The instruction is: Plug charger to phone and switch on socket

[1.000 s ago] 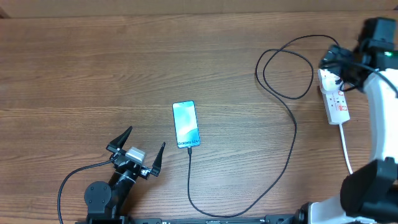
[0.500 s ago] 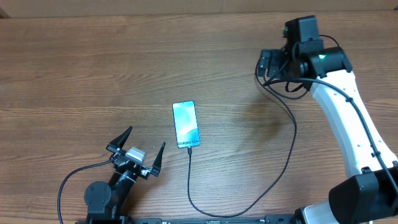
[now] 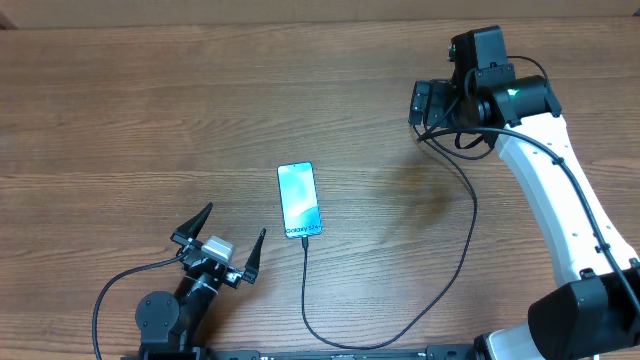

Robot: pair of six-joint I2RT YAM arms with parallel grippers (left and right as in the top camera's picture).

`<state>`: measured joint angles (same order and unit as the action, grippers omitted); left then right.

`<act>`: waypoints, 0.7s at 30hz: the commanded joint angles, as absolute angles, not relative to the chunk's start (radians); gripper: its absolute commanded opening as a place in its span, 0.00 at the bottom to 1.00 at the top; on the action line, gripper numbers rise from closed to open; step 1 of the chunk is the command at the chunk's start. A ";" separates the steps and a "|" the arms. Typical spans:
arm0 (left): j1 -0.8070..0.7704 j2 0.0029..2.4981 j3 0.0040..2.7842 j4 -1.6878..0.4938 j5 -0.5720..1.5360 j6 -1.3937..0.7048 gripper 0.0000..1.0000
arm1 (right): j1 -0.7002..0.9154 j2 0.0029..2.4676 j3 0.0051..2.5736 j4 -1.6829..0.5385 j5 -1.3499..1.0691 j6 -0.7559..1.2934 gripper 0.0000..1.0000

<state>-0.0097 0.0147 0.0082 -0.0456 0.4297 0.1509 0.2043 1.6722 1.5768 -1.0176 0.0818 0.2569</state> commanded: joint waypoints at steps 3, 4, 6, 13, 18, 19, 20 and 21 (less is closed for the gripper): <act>-0.012 0.004 0.005 -0.046 0.419 0.131 1.00 | 0.204 1.645 1.585 -1.015 0.084 0.253 1.00; -0.012 0.004 0.005 -0.046 0.419 0.131 1.00 | 0.204 1.645 1.585 -1.015 0.084 0.253 1.00; -0.012 0.004 0.005 -0.046 0.419 0.131 1.00 | 0.204 1.644 1.585 -1.015 0.084 0.253 1.00; -0.012 0.004 0.005 -0.046 0.419 0.131 1.00 | 0.204 1.634 1.585 -1.015 0.084 0.253 1.00; -0.012 0.004 0.005 -0.046 0.419 0.130 1.00 | 0.204 1.625 1.585 -1.015 0.084 0.253 1.00; -0.012 0.004 0.005 -0.046 0.419 0.131 1.00 | 0.204 1.623 1.585 -1.015 0.084 0.253 1.00; -0.012 0.004 0.005 -0.046 0.419 0.130 1.00 | 0.204 1.621 1.585 -1.015 0.084 0.253 1.00; -0.012 0.004 0.005 -0.046 0.419 0.131 1.00 | 0.204 1.620 1.585 -1.015 0.084 0.253 1.00</act>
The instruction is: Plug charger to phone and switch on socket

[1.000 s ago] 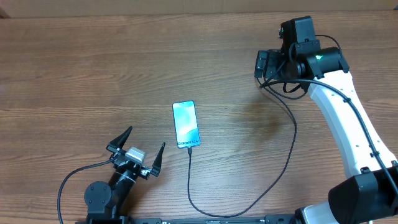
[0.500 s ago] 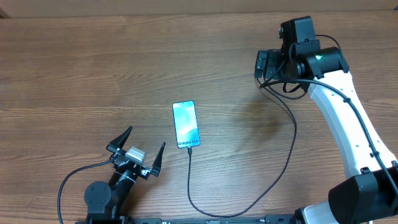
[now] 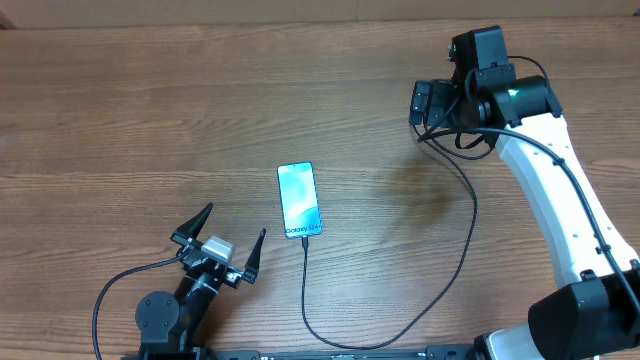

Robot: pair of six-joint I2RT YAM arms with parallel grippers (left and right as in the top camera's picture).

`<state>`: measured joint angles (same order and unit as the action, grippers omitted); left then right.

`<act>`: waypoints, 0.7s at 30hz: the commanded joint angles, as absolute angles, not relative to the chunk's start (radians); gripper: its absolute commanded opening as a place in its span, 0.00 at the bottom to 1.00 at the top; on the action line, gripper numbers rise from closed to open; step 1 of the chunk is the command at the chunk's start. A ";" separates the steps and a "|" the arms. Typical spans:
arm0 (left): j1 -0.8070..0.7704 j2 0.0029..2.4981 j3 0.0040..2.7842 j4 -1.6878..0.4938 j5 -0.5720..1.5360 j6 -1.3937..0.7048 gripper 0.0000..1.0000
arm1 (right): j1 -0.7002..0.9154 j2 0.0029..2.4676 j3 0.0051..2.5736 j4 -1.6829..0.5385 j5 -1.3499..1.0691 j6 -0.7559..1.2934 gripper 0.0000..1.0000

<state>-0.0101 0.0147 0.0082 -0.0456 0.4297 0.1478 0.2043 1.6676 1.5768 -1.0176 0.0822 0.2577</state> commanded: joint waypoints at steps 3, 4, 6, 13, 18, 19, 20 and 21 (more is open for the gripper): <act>-0.012 0.004 0.005 -0.046 0.419 0.131 1.00 | 0.204 1.614 1.585 -1.015 0.084 0.253 1.00; -0.012 0.004 0.005 -0.046 0.419 0.130 1.00 | 0.204 1.612 1.585 -1.015 0.084 0.253 1.00; -0.012 0.004 0.005 -0.046 0.419 0.131 1.00 | 0.204 1.607 1.585 -1.015 0.084 0.253 1.00; -0.012 0.004 0.005 -0.046 0.419 0.130 1.00 | 0.204 1.592 1.585 -1.015 0.084 0.253 1.00; -0.012 0.004 0.005 -0.046 0.419 0.130 1.00 | 0.204 1.591 1.585 -1.015 0.084 0.253 1.00; -0.012 0.004 0.005 -0.046 0.419 0.130 1.00 | 0.204 1.591 1.585 -1.015 0.084 0.253 1.00; -0.012 0.004 0.005 -0.046 0.419 0.131 1.00 | 0.204 1.589 1.585 -1.015 0.084 0.253 1.00; -0.012 0.004 0.005 -0.046 0.419 0.130 1.00 | 0.204 1.588 1.585 -1.015 0.084 0.253 1.00</act>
